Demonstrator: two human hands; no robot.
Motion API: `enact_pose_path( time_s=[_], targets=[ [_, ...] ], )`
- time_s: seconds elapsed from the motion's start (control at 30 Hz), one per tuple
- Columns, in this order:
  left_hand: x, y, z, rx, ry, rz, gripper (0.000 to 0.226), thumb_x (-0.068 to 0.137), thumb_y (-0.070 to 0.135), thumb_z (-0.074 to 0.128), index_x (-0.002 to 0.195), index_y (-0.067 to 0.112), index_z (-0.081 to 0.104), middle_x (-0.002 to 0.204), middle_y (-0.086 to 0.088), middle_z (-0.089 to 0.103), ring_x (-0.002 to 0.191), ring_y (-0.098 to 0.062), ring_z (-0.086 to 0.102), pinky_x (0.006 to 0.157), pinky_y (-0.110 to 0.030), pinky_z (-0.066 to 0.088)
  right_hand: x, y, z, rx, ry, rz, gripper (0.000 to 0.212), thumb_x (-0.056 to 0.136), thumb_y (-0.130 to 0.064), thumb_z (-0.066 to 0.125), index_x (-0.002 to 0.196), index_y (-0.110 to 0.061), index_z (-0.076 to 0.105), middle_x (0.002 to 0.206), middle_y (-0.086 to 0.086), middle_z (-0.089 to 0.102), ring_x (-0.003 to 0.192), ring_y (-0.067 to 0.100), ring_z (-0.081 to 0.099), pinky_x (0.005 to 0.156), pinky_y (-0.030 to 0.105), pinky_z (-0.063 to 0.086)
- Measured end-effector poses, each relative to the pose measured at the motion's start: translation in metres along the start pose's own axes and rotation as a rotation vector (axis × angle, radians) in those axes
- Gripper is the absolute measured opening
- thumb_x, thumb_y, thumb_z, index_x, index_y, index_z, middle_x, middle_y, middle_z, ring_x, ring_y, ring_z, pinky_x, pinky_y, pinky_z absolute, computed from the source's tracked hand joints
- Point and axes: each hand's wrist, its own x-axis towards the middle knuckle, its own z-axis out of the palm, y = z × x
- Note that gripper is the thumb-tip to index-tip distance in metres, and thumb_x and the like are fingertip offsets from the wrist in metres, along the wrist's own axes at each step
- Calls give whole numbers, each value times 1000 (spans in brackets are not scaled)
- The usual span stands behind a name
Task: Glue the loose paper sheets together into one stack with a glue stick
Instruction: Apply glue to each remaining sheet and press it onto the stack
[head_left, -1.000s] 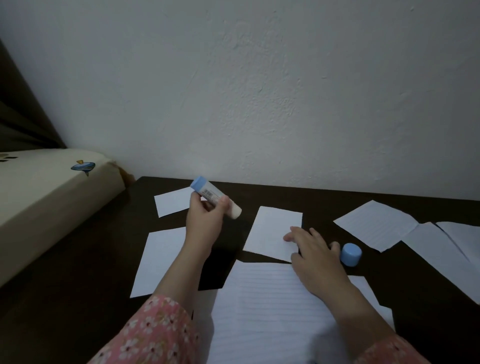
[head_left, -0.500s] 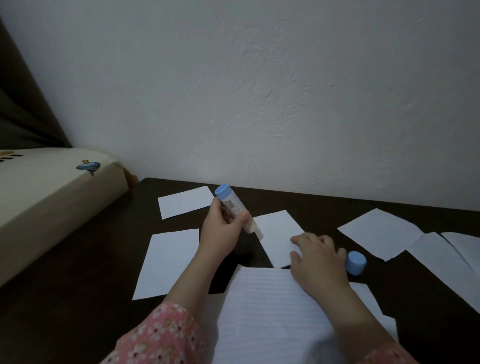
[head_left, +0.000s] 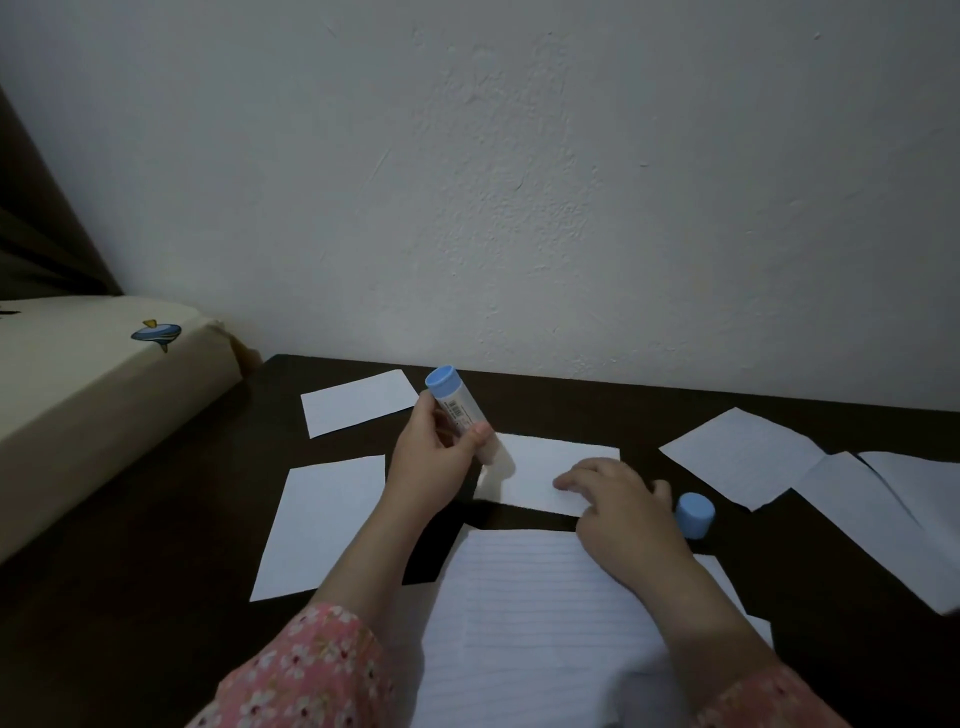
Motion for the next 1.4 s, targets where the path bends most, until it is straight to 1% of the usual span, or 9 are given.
enact_pose_path(
  time_s=[0.13, 0.23, 0.33, 0.47, 0.6, 0.77, 1.03, 1.2, 1.4],
  targets=[
    [1, -1, 1, 8, 5, -5, 50, 87, 24, 66, 131, 25, 41, 131, -1, 51, 122, -21, 48, 92, -36, 46, 0, 1, 3, 8, 184, 25, 48, 88, -9, 54, 127, -36, 54, 136, -10, 44, 127, 11, 37, 108, 37, 29],
    [0, -3, 3, 13, -17, -5, 51, 87, 23, 67, 131, 26, 41, 132, 0, 51, 123, -21, 47, 92, -36, 45, -3, -7, 8, -13, 224, 15, 35, 96, -38, 47, 131, -34, 50, 133, -8, 47, 121, 12, 41, 102, 35, 33],
    [-1, -6, 4, 46, -92, 30, 45, 87, 24, 67, 122, 33, 42, 121, 7, 52, 116, -15, 49, 87, -31, 44, -4, -12, 12, -80, 136, 20, 47, 93, -57, 43, 134, -35, 48, 136, -7, 44, 125, 14, 38, 103, 41, 29],
    [-7, -5, 2, 129, -245, 98, 46, 85, 22, 70, 122, 36, 45, 107, 20, 53, 98, -3, 51, 76, -18, 41, -2, -5, 10, -9, 105, -15, 37, 95, -38, 47, 132, -36, 50, 142, -11, 41, 133, 10, 34, 113, 52, 16],
    [-12, -7, 5, 173, -325, 168, 40, 83, 17, 72, 105, 43, 51, 102, 13, 62, 93, -9, 58, 74, -17, 46, -2, 0, 10, 22, 78, -60, 37, 98, -25, 45, 131, -39, 52, 148, -13, 34, 140, 12, 21, 115, 57, 11],
    [-13, -9, 11, 202, -353, 207, 43, 83, 17, 72, 101, 48, 49, 103, 12, 63, 96, -9, 60, 83, -26, 51, -3, 4, 10, 30, 74, -68, 35, 96, -40, 46, 131, -40, 50, 141, -9, 38, 134, 11, 30, 113, 55, 14],
    [-13, -10, 16, 240, -404, 262, 49, 82, 16, 72, 121, 37, 52, 108, 9, 64, 95, -8, 59, 85, -34, 53, -4, 8, 12, 45, 19, -74, 47, 88, -63, 46, 129, -40, 47, 147, -12, 31, 140, 10, 23, 112, 63, 9],
    [-12, -12, 19, 300, -414, 278, 51, 84, 17, 69, 127, 37, 50, 108, 12, 63, 94, -5, 57, 83, -30, 52, -3, 7, 17, 48, 26, -63, 42, 89, -55, 52, 127, -40, 46, 149, -12, 26, 142, 10, 17, 113, 64, 2],
    [-7, -9, 15, 361, -383, 259, 49, 88, 15, 65, 114, 47, 41, 98, 23, 54, 92, 2, 52, 74, -14, 42, -3, 7, 17, 50, 11, -57, 46, 89, -48, 54, 133, -40, 43, 150, -12, 23, 143, 10, 14, 113, 62, 0]
  ],
)
